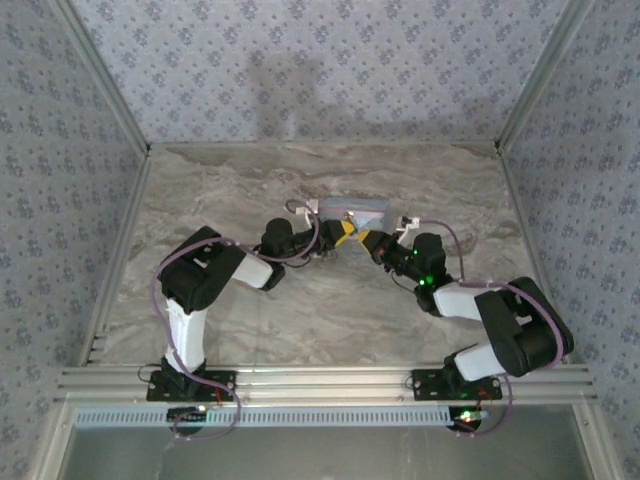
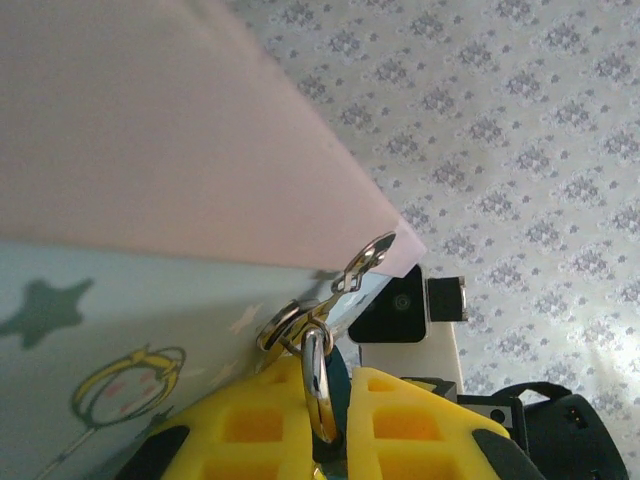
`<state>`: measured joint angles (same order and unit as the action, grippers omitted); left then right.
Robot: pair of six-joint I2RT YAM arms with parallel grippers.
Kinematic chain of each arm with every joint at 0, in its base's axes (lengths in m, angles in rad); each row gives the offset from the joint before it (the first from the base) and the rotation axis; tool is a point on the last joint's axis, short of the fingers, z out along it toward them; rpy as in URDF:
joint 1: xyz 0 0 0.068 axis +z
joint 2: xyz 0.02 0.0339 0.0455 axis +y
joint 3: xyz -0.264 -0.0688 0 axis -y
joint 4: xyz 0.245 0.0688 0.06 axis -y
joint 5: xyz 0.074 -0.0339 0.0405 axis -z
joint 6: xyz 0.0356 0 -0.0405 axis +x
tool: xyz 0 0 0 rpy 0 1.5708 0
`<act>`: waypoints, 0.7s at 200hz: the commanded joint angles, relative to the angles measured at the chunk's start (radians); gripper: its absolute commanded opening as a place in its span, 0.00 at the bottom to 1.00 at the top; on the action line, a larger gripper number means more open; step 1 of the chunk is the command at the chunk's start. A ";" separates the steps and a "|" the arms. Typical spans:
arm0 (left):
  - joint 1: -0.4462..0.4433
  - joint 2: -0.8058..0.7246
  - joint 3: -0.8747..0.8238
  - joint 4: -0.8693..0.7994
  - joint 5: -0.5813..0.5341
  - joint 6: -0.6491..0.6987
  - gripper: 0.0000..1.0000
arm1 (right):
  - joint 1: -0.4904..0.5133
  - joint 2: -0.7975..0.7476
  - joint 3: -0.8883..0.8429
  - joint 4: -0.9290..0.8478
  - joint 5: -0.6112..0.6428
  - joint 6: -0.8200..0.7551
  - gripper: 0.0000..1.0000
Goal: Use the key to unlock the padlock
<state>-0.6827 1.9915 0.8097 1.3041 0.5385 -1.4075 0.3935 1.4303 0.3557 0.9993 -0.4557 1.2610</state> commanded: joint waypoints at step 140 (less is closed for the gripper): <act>-0.111 -0.025 0.037 0.103 0.182 0.018 0.00 | 0.040 0.017 0.165 -0.094 -0.008 -0.130 0.00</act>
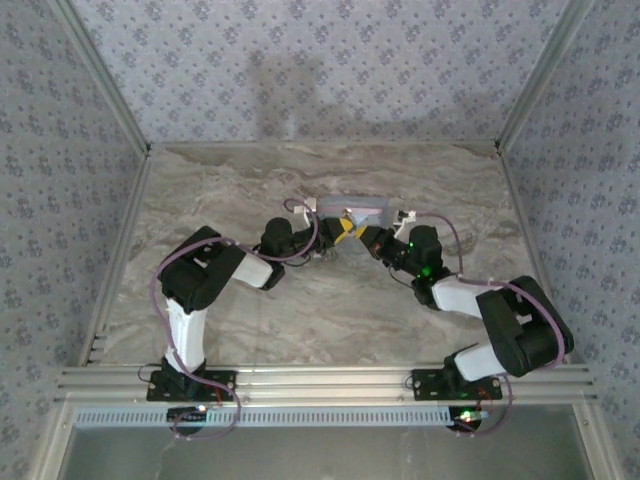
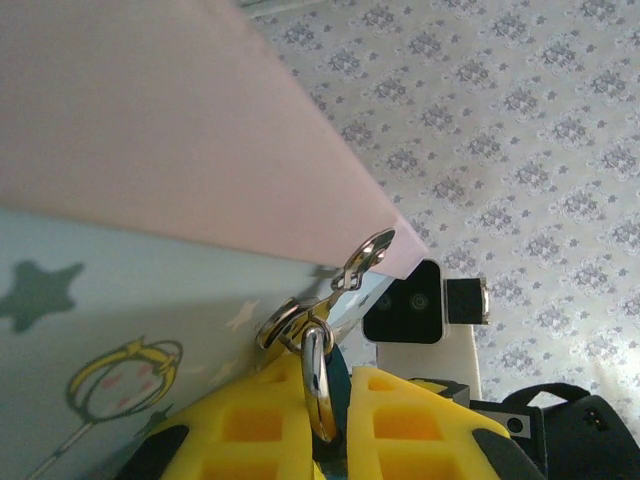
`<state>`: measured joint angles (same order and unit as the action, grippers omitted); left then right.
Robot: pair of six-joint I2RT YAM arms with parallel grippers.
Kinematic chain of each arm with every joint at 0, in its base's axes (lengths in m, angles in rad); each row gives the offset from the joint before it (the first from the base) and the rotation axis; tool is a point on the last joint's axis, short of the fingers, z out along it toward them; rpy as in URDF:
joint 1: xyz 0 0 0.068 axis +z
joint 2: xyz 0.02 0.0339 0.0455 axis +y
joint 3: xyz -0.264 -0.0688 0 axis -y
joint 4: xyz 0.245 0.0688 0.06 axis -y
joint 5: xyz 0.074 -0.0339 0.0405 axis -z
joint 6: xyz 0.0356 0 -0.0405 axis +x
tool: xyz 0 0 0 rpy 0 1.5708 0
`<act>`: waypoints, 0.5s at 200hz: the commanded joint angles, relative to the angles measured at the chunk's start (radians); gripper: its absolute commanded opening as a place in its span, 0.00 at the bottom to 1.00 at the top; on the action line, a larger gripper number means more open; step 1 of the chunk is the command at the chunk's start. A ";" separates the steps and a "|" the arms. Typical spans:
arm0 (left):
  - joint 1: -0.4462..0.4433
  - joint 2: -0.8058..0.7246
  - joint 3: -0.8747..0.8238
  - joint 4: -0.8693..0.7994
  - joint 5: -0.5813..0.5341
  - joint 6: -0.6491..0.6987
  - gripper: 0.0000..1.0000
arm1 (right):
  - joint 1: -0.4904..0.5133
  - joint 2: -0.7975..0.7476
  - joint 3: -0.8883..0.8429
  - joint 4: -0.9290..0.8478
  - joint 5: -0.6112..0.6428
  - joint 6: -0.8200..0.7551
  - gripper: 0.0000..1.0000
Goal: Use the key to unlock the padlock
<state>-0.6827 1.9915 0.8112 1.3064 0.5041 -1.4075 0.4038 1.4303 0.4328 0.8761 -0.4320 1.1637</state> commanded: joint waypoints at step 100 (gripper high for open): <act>-0.069 -0.028 -0.056 -0.003 0.127 0.073 0.00 | 0.022 -0.002 0.082 -0.159 -0.093 -0.080 0.06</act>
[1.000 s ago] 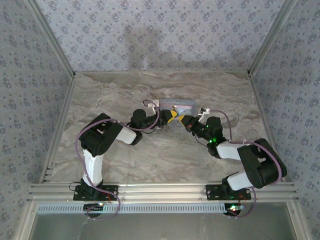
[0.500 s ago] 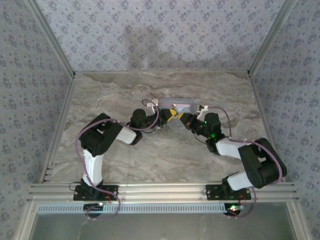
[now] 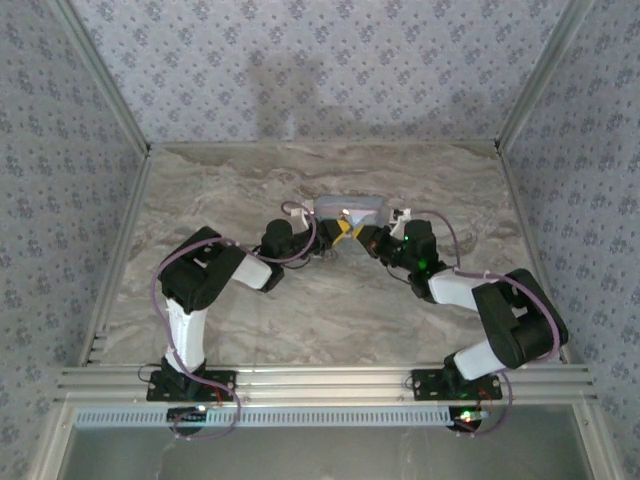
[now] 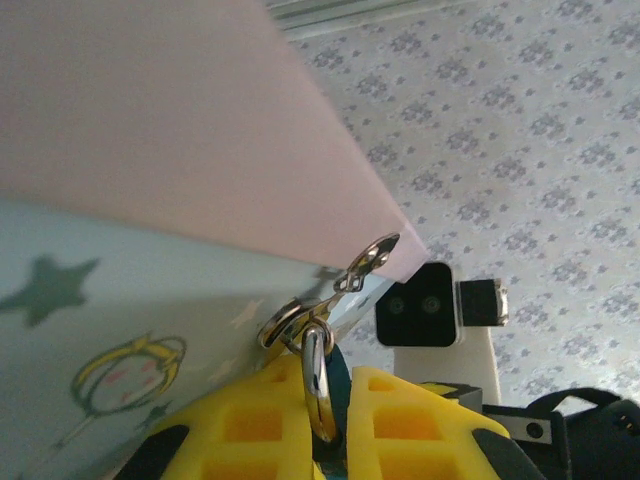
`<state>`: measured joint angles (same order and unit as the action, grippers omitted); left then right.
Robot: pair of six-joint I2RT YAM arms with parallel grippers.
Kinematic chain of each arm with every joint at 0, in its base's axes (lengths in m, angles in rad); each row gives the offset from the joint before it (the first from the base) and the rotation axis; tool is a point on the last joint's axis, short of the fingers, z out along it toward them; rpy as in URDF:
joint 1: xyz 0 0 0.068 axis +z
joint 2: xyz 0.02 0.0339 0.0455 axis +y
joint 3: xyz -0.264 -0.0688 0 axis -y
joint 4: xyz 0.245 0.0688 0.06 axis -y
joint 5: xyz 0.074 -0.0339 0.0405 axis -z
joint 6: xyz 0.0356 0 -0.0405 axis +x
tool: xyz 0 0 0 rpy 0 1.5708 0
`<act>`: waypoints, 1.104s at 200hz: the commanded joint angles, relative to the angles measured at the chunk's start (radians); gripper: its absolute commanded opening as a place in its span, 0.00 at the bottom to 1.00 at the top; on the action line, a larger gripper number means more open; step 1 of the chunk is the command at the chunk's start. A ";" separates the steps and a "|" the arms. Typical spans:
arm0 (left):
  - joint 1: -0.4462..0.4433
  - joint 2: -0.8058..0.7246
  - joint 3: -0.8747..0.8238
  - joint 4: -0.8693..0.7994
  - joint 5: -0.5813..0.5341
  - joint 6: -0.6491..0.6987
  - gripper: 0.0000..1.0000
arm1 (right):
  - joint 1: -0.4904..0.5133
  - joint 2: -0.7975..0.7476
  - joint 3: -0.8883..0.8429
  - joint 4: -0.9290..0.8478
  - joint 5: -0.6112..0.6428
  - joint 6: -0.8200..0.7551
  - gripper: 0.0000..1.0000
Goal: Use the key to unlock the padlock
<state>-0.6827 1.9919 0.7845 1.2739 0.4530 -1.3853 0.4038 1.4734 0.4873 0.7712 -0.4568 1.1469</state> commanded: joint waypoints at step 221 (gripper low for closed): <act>-0.049 -0.084 -0.061 -0.129 0.102 0.105 0.00 | 0.221 -0.196 0.307 -1.084 0.350 -0.788 0.42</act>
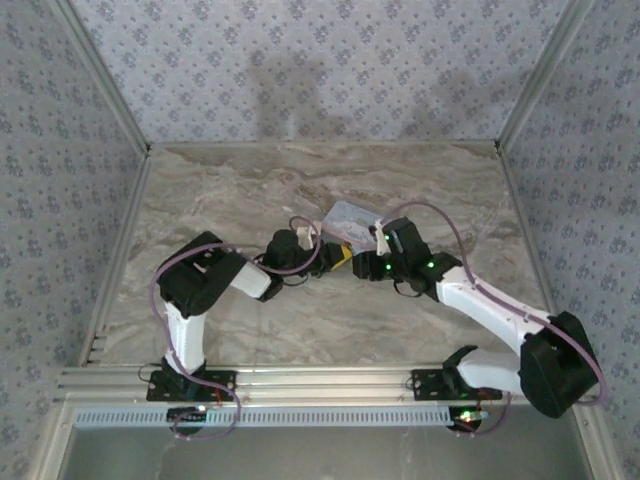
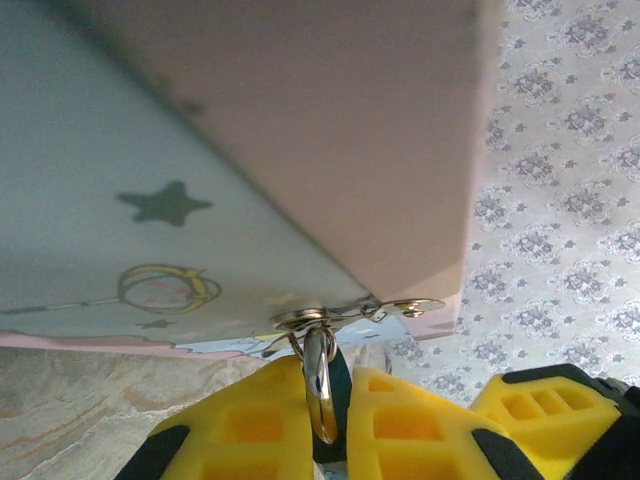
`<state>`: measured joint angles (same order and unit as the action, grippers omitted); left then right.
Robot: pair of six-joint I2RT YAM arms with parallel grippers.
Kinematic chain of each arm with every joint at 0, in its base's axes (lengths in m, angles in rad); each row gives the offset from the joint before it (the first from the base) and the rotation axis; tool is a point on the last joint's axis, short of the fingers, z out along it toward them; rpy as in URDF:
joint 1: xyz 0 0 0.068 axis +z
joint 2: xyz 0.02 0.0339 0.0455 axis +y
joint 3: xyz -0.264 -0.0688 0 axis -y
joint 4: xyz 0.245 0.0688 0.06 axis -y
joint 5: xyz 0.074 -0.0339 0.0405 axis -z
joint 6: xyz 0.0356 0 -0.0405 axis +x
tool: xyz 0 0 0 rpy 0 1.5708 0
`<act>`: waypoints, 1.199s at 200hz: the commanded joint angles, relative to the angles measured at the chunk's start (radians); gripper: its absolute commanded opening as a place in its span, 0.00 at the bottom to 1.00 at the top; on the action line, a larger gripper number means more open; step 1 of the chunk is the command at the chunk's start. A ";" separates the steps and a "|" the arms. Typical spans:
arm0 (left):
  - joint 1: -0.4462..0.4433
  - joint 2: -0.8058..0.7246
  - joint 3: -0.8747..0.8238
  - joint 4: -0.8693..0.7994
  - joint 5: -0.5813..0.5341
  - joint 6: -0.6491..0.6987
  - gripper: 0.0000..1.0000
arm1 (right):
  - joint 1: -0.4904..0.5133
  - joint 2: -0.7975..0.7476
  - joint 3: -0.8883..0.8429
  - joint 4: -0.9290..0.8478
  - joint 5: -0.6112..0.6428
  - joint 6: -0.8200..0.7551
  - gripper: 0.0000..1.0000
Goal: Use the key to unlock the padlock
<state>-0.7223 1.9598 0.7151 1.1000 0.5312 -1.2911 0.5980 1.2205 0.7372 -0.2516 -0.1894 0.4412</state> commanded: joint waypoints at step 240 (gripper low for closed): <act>0.017 -0.052 0.017 0.100 0.076 -0.025 0.00 | 0.160 0.325 0.287 -0.156 0.351 -0.329 0.19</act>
<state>-0.7063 1.9373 0.7155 1.1259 0.5648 -1.3109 0.7433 1.5169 0.9710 -0.3878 0.1284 0.1291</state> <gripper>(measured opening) 0.114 0.248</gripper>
